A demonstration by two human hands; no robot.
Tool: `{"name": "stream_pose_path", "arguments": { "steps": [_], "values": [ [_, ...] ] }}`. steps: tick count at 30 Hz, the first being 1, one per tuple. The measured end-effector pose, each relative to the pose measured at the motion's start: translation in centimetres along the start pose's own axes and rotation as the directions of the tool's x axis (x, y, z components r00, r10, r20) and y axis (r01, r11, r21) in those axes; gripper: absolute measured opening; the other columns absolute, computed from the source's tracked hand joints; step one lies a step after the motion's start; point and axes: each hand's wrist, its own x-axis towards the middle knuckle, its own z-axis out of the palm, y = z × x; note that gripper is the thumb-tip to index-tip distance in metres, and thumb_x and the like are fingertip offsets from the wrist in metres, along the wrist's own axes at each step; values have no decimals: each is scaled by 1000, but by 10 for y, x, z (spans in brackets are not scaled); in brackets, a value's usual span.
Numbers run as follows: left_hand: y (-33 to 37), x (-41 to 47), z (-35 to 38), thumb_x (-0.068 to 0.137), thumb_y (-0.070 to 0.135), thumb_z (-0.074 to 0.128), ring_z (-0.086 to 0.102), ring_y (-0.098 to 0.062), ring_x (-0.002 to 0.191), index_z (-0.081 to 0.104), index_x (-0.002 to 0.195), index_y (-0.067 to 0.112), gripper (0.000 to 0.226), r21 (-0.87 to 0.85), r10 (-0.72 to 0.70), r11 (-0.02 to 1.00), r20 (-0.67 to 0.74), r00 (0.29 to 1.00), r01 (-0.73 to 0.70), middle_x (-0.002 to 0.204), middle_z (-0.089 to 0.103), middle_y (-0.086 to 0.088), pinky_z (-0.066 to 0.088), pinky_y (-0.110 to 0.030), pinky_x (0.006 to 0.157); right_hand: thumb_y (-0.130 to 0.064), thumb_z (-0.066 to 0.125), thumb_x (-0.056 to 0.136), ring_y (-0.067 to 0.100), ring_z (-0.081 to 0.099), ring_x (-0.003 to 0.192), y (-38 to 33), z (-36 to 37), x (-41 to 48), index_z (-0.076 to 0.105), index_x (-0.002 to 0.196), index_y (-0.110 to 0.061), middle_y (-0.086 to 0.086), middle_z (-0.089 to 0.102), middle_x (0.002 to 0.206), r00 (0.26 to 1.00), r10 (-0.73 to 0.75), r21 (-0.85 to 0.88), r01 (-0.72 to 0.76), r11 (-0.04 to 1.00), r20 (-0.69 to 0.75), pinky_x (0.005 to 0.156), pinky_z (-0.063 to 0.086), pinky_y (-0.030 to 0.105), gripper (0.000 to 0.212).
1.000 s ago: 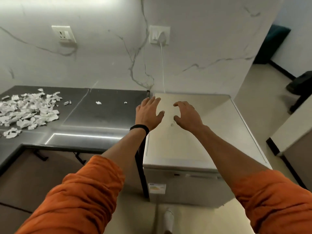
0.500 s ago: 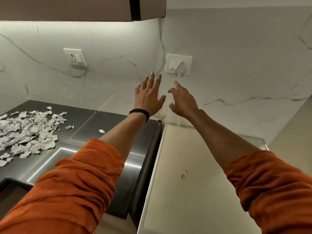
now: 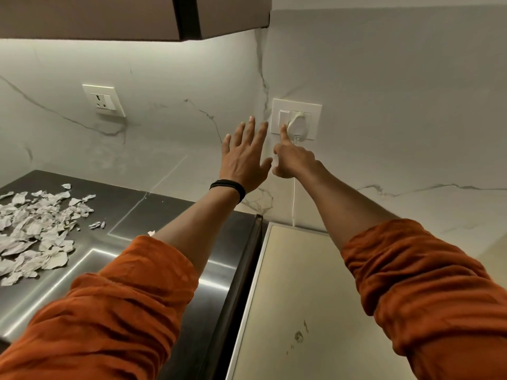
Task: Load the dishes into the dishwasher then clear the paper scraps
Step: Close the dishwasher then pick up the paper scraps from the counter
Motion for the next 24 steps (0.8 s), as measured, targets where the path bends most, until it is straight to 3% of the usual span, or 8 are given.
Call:
{"name": "stream_pose_path", "arguments": {
  "steps": [2,5,8,16,24],
  "values": [
    [0,-5,1,97,45,56,7,-30,155,8,161,25,82,5,12,1000,9,1000,-12,169,4,-8,13,-53,124,-24,71,93,37,60,118,-4,0,-3,50,136,-16,3,-11,169,1000,11,15,-11,1000,1,85,45,41,48],
    [-1,-17,-2,97,45,56,8,-30,155,10,161,25,82,-10,-1,1000,11,1000,1,169,6,-9,14,-52,124,-29,69,95,37,56,126,-8,-4,-18,50,137,-16,9,6,169,999,-13,31,15,999,-51,92,49,43,48],
    [0,-34,-12,98,44,55,8,-30,155,9,161,24,81,-23,7,1000,23,1000,-6,169,5,-9,13,-51,124,-30,70,93,35,60,120,-6,-1,-40,51,135,-17,10,14,168,998,-15,23,16,1000,-54,88,52,40,48],
    [9,-104,-45,98,45,54,12,-30,154,9,161,25,80,-70,77,995,49,996,-73,168,8,-9,15,-51,123,-32,71,92,31,60,122,-6,5,-138,46,143,-22,7,17,167,998,55,35,-54,998,-29,91,52,40,57],
    [19,-241,-61,98,44,55,13,-28,154,8,161,29,80,-177,158,976,191,969,-124,168,12,-7,15,-52,123,-31,69,91,32,53,130,-35,19,-292,44,144,-22,2,19,166,989,141,51,-143,988,42,97,46,46,59]
  ]
}}
